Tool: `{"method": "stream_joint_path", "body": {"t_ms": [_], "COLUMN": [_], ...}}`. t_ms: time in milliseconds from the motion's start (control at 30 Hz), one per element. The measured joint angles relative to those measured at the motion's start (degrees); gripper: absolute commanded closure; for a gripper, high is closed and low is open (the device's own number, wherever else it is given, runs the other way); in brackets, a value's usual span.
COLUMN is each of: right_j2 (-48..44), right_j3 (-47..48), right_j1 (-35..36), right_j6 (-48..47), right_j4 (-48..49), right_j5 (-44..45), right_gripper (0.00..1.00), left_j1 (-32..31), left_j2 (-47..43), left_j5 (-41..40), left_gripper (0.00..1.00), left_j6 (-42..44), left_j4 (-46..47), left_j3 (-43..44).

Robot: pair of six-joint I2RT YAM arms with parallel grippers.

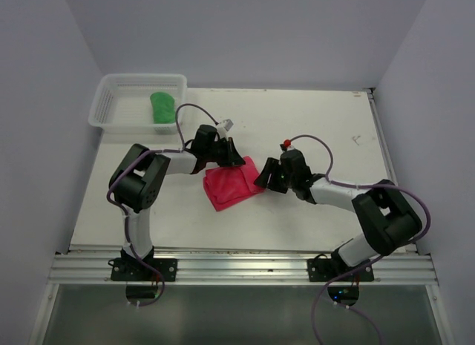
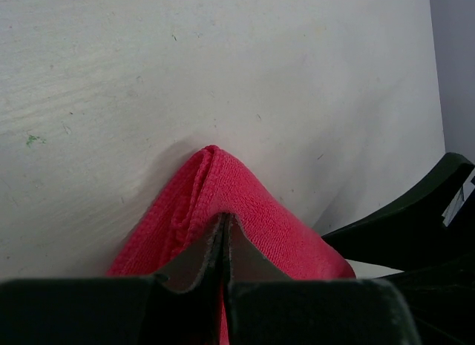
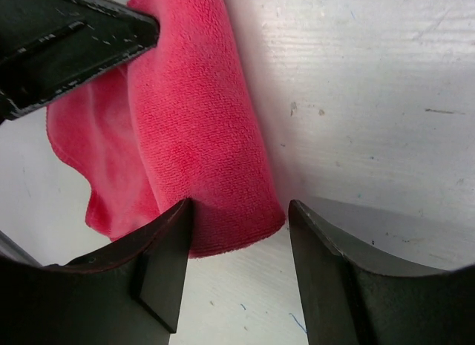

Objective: Roll the towels
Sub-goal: Roll the towel

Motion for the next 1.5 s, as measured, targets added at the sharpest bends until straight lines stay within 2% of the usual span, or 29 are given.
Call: {"method": "stream_joint_path", "body": {"t_ms": [133, 267, 333, 500, 633, 867, 1167, 1500], "right_j2": [1.6, 3.2, 3.5, 2.8, -0.5, -3.4, -2.8, 4.8], "right_j3": [-2.2, -2.5, -2.6, -2.6, -2.1, 1.4, 4.3, 7.6], "right_j1": [0.0, 0.0, 0.0, 0.3, 2.8, 10.5, 16.5, 29.4], "right_j6": [0.4, 0.5, 0.4, -0.7, -4.7, -13.9, -23.4, -32.4], "right_j4": [3.6, 7.0, 7.8, 7.4, 3.5, -4.6, -8.6, -9.0], "right_j5": [-1.6, -3.7, -4.2, -3.6, 1.5, 15.6, 29.5, 44.4], "right_gripper": [0.49, 0.68, 0.74, 0.91, 0.97, 1.00, 1.00, 1.00], "left_j1": [-0.1, -0.1, -0.1, -0.2, -0.3, -0.2, 0.0, 0.1], "left_j2": [0.0, -0.1, -0.2, -0.8, -1.3, -3.5, -8.3, -9.6], "left_j5": [0.0, 0.0, -0.1, -0.9, -1.7, -2.1, -3.4, -3.5], "left_gripper": [0.97, 0.97, 0.97, 0.96, 0.95, 0.94, 0.93, 0.93], "left_j6": [0.0, 0.0, 0.0, 0.0, -0.1, -0.5, -0.2, 0.0], "left_j4": [-0.1, -0.3, -0.5, -3.0, -6.8, -11.2, -15.6, -16.3], "left_j3": [0.0, 0.0, 0.0, 0.9, 2.4, 3.9, 5.9, 6.8]}}
